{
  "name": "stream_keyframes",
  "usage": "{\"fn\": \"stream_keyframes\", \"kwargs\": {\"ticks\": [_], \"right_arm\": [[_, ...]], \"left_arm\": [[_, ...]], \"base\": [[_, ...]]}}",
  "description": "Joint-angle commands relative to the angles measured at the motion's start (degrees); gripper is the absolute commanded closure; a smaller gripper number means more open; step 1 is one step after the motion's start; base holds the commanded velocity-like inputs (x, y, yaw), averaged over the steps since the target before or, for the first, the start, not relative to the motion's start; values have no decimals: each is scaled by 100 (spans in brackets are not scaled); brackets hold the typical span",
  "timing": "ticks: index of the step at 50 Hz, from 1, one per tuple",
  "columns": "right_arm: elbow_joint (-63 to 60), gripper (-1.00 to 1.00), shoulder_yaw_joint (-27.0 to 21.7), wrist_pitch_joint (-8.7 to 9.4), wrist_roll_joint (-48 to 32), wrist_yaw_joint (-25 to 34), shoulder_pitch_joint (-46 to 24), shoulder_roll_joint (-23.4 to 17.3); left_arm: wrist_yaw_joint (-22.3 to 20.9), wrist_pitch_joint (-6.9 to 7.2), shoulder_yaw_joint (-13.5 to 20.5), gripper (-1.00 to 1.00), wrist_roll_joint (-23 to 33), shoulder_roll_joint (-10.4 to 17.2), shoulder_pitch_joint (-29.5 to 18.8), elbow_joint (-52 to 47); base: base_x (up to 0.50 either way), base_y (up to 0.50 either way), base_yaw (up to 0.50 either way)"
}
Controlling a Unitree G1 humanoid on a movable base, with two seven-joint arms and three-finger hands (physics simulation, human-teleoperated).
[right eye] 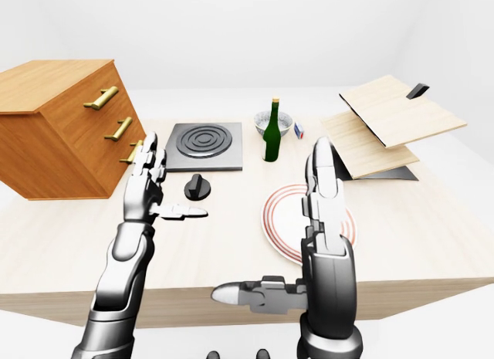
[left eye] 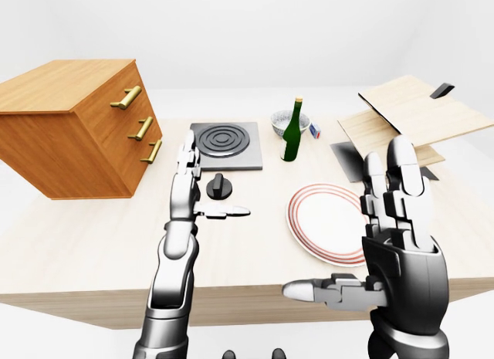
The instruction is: Turn on the stove.
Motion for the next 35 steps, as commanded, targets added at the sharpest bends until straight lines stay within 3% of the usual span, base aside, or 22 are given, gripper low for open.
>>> {"fn": "stream_keyframes", "kwargs": {"ticks": [1,14,35], "right_arm": [[-25,-100,40,0,-28,33,12,-5],[-26,-100,68,0,25,-72,-2,-100],[-26,-100,104,0,9,-74,-11,-105]], "left_arm": [[64,0,45,-100,-31,14,-210,365],[251,0,227,-100,-126,130,-1059,2234],[332,0,265,-100,-195,188,-1361,2936]], "base": [[0,0,0],[0,0,0],[0,0,0]]}}
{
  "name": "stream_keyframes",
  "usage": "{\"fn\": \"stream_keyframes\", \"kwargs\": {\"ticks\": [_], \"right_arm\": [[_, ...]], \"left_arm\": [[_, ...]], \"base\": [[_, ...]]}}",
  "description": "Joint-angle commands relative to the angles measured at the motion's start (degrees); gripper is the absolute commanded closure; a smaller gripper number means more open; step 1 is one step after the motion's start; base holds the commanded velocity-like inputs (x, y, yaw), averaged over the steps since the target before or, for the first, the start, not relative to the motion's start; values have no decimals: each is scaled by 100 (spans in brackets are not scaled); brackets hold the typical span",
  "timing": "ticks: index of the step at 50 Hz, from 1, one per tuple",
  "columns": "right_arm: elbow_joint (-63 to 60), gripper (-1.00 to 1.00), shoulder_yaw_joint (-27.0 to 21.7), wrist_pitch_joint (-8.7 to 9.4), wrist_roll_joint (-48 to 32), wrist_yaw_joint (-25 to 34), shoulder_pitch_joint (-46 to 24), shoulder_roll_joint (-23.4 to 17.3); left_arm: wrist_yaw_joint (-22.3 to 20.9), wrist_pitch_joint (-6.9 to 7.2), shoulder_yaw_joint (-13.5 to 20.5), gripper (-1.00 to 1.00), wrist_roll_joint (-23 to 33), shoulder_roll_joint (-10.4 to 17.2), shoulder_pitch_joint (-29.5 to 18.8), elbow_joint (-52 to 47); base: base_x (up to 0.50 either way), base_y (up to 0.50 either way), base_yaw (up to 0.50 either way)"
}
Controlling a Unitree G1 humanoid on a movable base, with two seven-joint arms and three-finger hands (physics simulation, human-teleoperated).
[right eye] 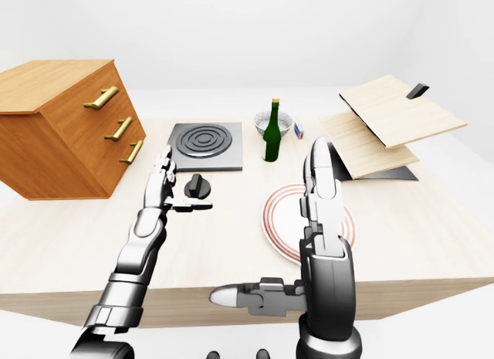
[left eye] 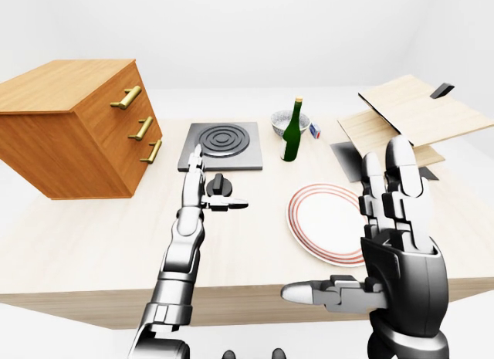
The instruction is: Turn on the stove.
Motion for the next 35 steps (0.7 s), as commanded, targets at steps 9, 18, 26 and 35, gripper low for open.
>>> {"fn": "stream_keyframes", "kwargs": {"ticks": [9,18,26,35], "right_arm": [[-1,-100,15,0,8,-2,2,-3],[-1,-100,13,0,15,12,-11,-2],[-1,-100,4,0,39,-13,-26,-28],[-1,-100,-30,0,-28,130,-3,103]], "left_arm": [[15,0,-3,-100,-11,22,-225,580],[96,-42,8,-100,75,2,-654,1722],[120,-101,16,-100,41,13,-742,1928],[124,-36,40,-100,1,21,-840,2022]], "base": [[0,0,0],[0,0,0],[0,0,0],[0,0,0]]}}
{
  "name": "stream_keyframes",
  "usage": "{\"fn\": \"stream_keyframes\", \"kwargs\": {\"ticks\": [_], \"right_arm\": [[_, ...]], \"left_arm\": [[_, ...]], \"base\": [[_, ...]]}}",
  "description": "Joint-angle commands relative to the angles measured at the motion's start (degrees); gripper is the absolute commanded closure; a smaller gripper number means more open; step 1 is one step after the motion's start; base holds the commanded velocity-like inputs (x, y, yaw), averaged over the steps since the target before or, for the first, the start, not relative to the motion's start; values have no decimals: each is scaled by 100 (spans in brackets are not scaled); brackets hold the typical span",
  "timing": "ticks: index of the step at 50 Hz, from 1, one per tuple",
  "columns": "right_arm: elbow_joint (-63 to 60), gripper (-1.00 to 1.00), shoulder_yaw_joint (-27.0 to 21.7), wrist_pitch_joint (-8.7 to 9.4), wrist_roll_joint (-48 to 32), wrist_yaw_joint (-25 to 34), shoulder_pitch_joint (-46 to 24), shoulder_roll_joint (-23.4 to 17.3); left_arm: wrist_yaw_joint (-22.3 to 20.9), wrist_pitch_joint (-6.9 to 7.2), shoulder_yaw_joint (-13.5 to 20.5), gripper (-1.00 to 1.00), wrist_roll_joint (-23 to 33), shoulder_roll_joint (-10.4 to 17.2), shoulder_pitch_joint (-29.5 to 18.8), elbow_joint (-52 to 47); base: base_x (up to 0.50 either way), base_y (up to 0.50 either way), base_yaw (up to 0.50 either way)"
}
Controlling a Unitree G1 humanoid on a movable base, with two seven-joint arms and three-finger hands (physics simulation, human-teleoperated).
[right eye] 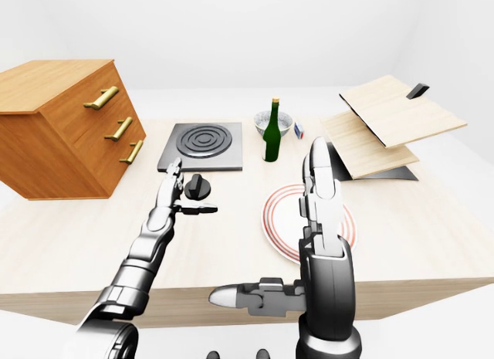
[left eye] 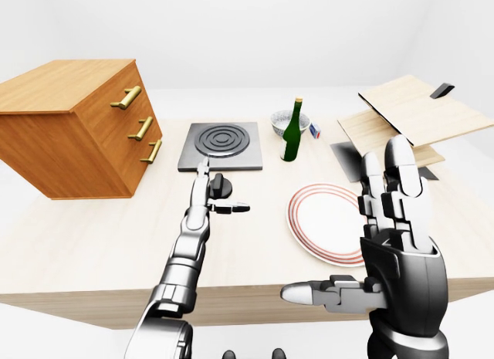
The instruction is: Turn on the stove.
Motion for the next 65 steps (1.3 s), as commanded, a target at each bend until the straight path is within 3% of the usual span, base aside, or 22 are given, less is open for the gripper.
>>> {"fn": "stream_keyframes", "kwargs": {"ticks": [1,15,20,23,28,34,44,58,60,61,65], "right_arm": [[0,-100,-34,0,-46,111,8,103],[0,-100,-68,0,-169,314,71,293],[0,-100,-97,0,-160,342,82,316],[0,-100,-112,0,-112,302,60,280],[0,-100,-94,0,-85,249,30,224],[0,-100,-75,0,-81,213,7,195],[0,-100,-62,0,-128,251,24,245],[0,-100,-51,0,-172,313,58,314],[0,-100,-44,0,-182,318,48,325],[0,-100,-40,0,-193,328,36,339],[0,-100,-10,0,-259,403,45,420]], "left_arm": [[25,44,16,-100,-34,8,-144,248],[34,73,21,-100,-71,7,-285,444],[115,-441,99,-100,-109,37,-821,1752],[127,-486,94,-100,-124,42,-856,1861],[126,-424,94,-100,-148,49,-851,1809],[157,-445,95,-100,-147,52,-873,1879],[161,-278,88,-100,-154,34,-889,1865],[149,-328,38,-100,-102,-42,-967,2192],[-85,-133,5,-100,-134,-78,-941,2123],[-217,45,-11,-100,-172,-114,-908,2016],[-547,73,-148,-100,-177,-259,-732,1426]], "base": [[0,0,0],[0,0,0],[0,0,0],[0,0,0],[0,0,0],[0,0,0],[0,0,0],[0,0,0],[0,0,0],[0,0,0],[0,0,0]]}}
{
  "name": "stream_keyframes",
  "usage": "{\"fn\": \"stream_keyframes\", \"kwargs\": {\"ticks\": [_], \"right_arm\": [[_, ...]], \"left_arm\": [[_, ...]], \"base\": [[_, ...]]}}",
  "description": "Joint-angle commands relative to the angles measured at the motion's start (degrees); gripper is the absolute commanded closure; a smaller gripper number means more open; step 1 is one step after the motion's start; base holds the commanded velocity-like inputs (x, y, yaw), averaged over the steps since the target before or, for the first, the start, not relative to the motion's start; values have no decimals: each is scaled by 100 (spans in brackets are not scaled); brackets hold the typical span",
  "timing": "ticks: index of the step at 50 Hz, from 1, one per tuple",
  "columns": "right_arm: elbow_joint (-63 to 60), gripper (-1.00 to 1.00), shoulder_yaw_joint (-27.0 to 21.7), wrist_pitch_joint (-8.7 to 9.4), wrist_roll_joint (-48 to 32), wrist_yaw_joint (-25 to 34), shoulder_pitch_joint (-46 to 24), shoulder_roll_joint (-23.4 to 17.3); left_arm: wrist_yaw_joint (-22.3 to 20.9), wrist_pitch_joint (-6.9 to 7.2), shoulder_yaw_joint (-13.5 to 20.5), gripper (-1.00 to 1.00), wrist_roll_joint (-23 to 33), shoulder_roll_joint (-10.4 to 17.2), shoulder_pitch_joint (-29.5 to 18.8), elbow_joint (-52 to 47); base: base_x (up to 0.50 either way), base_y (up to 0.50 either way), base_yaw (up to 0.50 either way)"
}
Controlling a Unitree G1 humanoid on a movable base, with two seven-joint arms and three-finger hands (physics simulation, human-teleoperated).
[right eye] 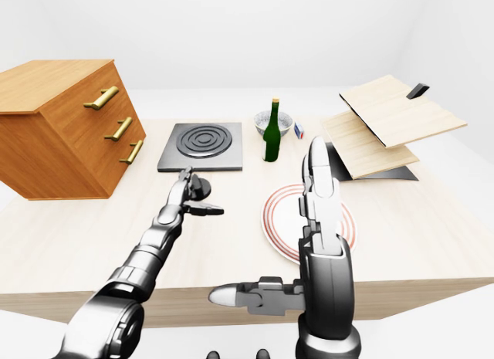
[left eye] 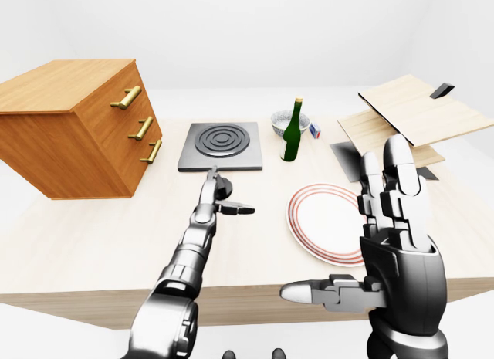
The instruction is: Turn on the stove.
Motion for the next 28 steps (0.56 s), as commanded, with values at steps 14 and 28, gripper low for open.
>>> {"fn": "stream_keyframes", "kwargs": {"ticks": [14,28], "right_arm": [[0,-100,90,0,-376,605,429,617],[0,-100,27,-126,-145,531,751,455]], "left_arm": [[-603,179,-1240,-100,1179,-1481,843,-2201],[-863,179,-1659,-100,1509,-1934,1151,-3439]], "base": [[0,0,0],[0,0,0]]}}
